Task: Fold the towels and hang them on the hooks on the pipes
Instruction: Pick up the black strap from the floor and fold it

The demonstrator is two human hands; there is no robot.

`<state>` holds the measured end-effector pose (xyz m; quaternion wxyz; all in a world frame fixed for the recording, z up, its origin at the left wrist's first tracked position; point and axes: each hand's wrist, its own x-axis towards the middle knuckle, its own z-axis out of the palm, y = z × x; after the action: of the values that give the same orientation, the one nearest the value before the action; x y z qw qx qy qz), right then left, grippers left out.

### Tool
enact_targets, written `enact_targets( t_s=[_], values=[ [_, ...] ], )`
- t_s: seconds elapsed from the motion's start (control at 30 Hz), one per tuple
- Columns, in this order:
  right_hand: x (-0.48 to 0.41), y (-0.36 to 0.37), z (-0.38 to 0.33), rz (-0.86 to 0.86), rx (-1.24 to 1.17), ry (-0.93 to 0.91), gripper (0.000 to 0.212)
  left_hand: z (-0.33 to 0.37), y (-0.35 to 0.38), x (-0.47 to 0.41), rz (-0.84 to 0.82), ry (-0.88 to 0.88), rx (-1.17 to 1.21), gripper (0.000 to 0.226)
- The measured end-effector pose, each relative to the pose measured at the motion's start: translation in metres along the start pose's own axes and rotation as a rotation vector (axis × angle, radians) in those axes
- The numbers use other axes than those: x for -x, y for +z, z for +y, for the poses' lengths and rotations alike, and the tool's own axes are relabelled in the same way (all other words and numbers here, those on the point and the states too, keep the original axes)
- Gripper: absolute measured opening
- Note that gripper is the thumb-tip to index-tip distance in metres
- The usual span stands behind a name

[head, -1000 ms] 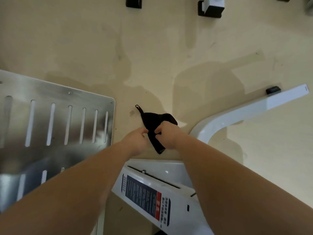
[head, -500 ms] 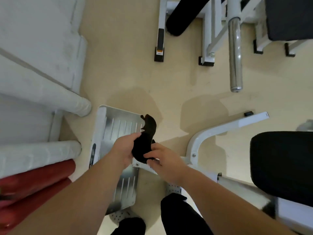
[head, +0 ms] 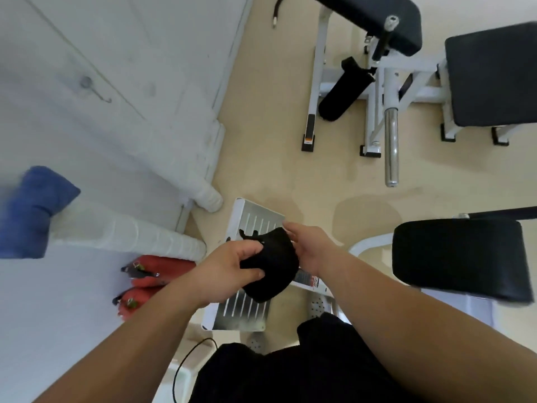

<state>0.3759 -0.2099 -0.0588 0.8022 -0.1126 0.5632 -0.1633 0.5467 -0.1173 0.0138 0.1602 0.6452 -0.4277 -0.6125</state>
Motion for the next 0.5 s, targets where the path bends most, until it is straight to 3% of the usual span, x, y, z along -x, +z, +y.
enact_targets(
  t_s=[0.13, 0.27, 0.37, 0.5],
  values=[
    [0.039, 0.018, 0.016, 0.029, 0.015, -0.205, 0.011, -0.027, 0.009, 0.046, -0.046, 0.011, 0.049, 0.027],
    [0.091, 0.023, 0.051, -0.026, 0.013, -0.333, 0.038, -0.053, 0.012, 0.081, -0.142, -0.011, 0.072, 0.047],
    [0.126, 0.017, 0.09, -0.045, 0.117, -0.414, 0.051, -0.059, 0.02, 0.102, -0.129, 0.002, 0.374, 0.049],
    [0.16, 0.004, 0.137, -0.031, 0.448, -0.467, 0.059, -0.054, 0.047, 0.104, 0.14, -0.068, 0.887, 0.043]
  ],
)
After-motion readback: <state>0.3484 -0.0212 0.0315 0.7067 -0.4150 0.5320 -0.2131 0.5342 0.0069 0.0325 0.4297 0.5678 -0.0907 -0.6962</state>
